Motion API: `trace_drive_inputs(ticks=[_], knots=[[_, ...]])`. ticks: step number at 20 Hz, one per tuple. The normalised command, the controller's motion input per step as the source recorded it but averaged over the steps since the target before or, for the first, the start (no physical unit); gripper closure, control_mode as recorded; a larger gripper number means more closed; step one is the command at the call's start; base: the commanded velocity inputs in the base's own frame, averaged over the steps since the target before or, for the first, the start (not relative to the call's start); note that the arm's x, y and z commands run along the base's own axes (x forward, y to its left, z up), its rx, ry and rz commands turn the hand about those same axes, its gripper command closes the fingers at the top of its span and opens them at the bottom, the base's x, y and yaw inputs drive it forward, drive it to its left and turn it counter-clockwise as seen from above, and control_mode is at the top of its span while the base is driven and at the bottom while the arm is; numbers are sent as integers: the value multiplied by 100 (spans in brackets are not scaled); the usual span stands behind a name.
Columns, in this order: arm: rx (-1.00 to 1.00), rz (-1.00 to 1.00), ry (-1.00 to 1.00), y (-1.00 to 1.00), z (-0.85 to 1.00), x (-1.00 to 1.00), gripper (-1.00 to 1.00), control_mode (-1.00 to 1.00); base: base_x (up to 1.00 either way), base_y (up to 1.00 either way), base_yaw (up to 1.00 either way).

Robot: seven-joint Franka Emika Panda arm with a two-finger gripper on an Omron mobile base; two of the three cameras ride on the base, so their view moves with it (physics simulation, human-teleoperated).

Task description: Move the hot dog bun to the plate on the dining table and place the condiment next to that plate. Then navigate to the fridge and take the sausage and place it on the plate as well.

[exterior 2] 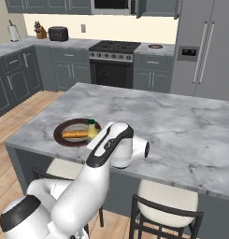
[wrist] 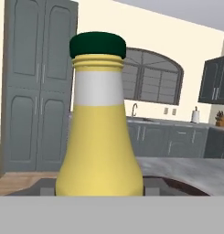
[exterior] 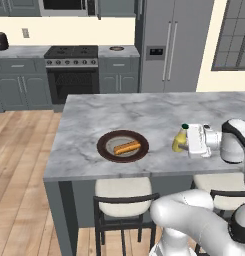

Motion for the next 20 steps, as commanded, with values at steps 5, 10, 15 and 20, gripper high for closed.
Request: trace_drive_inputs(ticks=[5,10,15,20], knots=[[-1,3,0,0,-26,37,100,-100,0,0,0],[-2,1,-1,0,-24,35,100,-100,0,0,0],[-2,0,0,0,-21,33,100,-100,0,0,0],[-2,0,0,0,-23,31,100,-100,0,0,0]])
